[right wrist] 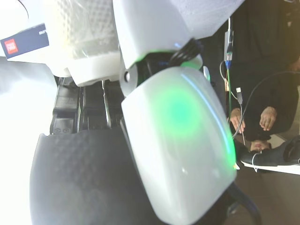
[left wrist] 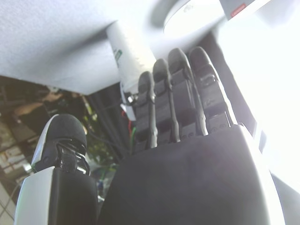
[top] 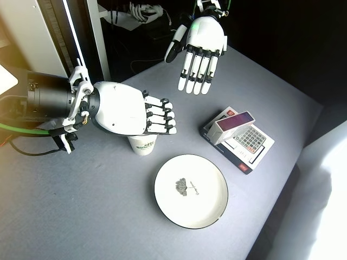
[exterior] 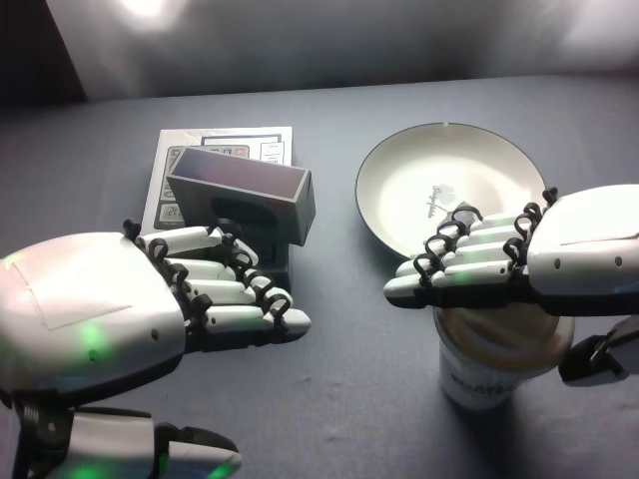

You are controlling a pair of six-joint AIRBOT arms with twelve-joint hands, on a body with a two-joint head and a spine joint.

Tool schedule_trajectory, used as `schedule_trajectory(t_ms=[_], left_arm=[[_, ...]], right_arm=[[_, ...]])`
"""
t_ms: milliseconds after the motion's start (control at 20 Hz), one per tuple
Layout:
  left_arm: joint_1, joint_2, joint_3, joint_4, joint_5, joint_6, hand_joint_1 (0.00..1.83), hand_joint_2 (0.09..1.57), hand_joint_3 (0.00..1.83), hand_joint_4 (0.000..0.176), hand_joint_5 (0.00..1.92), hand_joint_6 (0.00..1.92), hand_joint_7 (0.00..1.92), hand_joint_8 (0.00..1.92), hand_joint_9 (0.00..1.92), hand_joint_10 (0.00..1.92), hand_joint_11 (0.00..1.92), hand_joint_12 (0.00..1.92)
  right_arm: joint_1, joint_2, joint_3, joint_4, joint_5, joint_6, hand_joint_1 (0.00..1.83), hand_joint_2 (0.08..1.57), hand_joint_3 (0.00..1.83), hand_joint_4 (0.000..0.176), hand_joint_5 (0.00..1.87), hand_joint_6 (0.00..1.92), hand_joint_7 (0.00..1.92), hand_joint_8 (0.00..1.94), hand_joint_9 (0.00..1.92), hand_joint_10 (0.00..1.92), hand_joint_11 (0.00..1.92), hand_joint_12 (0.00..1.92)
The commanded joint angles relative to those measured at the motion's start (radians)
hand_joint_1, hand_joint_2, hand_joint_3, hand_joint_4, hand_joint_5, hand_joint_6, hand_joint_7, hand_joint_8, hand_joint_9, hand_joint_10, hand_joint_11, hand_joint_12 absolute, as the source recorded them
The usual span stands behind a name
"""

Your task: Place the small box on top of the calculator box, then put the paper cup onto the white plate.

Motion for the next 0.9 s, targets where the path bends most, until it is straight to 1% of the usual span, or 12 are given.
schedule_trajectory(t_ms=[0,150,200,250,300,350,450,550,600,750,800,850], left_arm=[[-0.006,0.008,0.002,-0.022,-0.102,0.0,0.21,1.26,0.0,0.0,0.31,0.0,0.34,0.0,0.33,0.0,0.0,0.6],[-0.006,0.008,0.003,-0.024,-0.102,0.0,0.21,1.26,0.0,0.0,0.3,0.0,0.34,0.0,0.32,0.0,0.0,0.6],[-0.006,0.008,0.003,-0.024,-0.102,0.0,0.17,1.28,0.0,0.0,0.29,0.0,0.32,0.0,0.31,0.0,0.0,0.57],[-0.006,0.008,0.004,-0.024,-0.102,0.0,0.15,1.29,0.01,0.0,0.29,0.0,0.32,0.0,0.3,0.0,0.0,0.55],[-0.006,0.009,0.004,-0.024,-0.102,0.0,0.18,1.28,0.0,0.0,0.28,0.0,0.31,0.0,0.29,0.0,0.0,0.51],[-0.007,0.009,0.004,-0.024,-0.102,0.0,0.19,1.27,0.0,0.0,0.3,0.0,0.33,0.01,0.32,0.01,0.0,0.59],[-0.008,0.008,0.004,-0.024,-0.102,0.0,0.22,1.27,0.0,0.0,0.33,0.01,0.36,0.01,0.34,0.01,0.0,0.64],[-0.009,0.008,0.004,-0.024,-0.102,0.0,0.21,1.28,0.0,0.0,0.3,0.0,0.34,0.0,0.32,0.0,0.0,0.57],[-0.009,0.008,0.004,-0.025,-0.102,0.0,0.19,1.28,0.0,0.0,0.3,0.0,0.33,0.0,0.32,0.0,0.0,0.57],[-0.009,0.008,0.004,-0.025,-0.102,0.0,0.22,1.27,0.0,0.0,0.33,0.01,0.36,0.01,0.35,0.01,0.0,0.66],[-0.009,0.008,0.003,-0.025,-0.102,0.0,0.22,1.27,0.0,0.0,0.32,0.0,0.36,0.0,0.35,0.0,0.0,0.66],[-0.01,0.008,0.003,-0.025,-0.102,0.0,0.22,1.27,0.0,0.0,0.31,0.0,0.35,0.0,0.34,0.0,0.0,0.64]], right_arm=[[0.007,0.008,0.001,0.032,0.042,0.001,1.51,1.03,0.0,0.0,0.0,0.0,0.0,0.0,0.0,0.0,0.0,0.0],[-0.003,0.007,0.002,0.032,0.042,0.0,1.51,1.03,0.0,0.0,0.0,0.0,0.0,0.0,0.0,0.0,0.0,0.0],[-0.009,0.006,0.005,0.032,0.042,-0.002,1.55,1.03,0.01,0.0,0.0,0.0,0.0,0.0,0.0,0.0,0.0,0.0],[-0.014,0.003,0.007,0.032,0.042,-0.001,1.53,1.05,0.01,0.0,0.0,0.0,0.0,0.0,0.0,0.0,0.0,0.0],[-0.017,0.0,0.008,0.032,0.042,-0.001,1.54,1.05,0.01,0.0,0.0,0.0,0.0,0.0,0.0,0.0,0.0,0.0],[-0.018,-0.003,0.008,0.032,0.043,-0.001,1.54,1.06,0.01,0.0,0.0,0.0,0.0,0.0,0.0,0.0,0.0,0.0],[-0.017,-0.004,0.008,0.032,0.045,-0.001,1.54,1.05,0.01,0.0,0.0,0.0,0.0,0.0,0.0,0.0,0.0,0.0],[-0.017,-0.004,0.008,0.032,0.047,-0.002,1.54,1.05,0.01,0.0,0.0,0.0,0.0,0.0,0.0,0.0,0.0,0.0],[-0.017,-0.004,0.008,0.032,0.047,-0.002,1.55,1.06,0.01,0.0,0.0,0.0,0.0,0.0,0.0,0.0,0.0,0.0],[-0.018,-0.004,0.008,0.032,0.048,-0.002,1.57,1.09,0.02,0.0,0.0,0.0,0.0,0.0,0.0,0.0,0.05,0.03],[-0.019,-0.004,0.008,0.032,0.05,-0.002,1.55,1.13,0.0,0.0,0.0,0.0,0.0,0.0,0.03,0.02,0.01,0.41],[-0.021,-0.004,0.008,0.032,0.051,-0.002,1.57,1.16,0.0,0.0,0.02,0.0,0.0,0.0,0.06,0.03,0.0,0.58]])
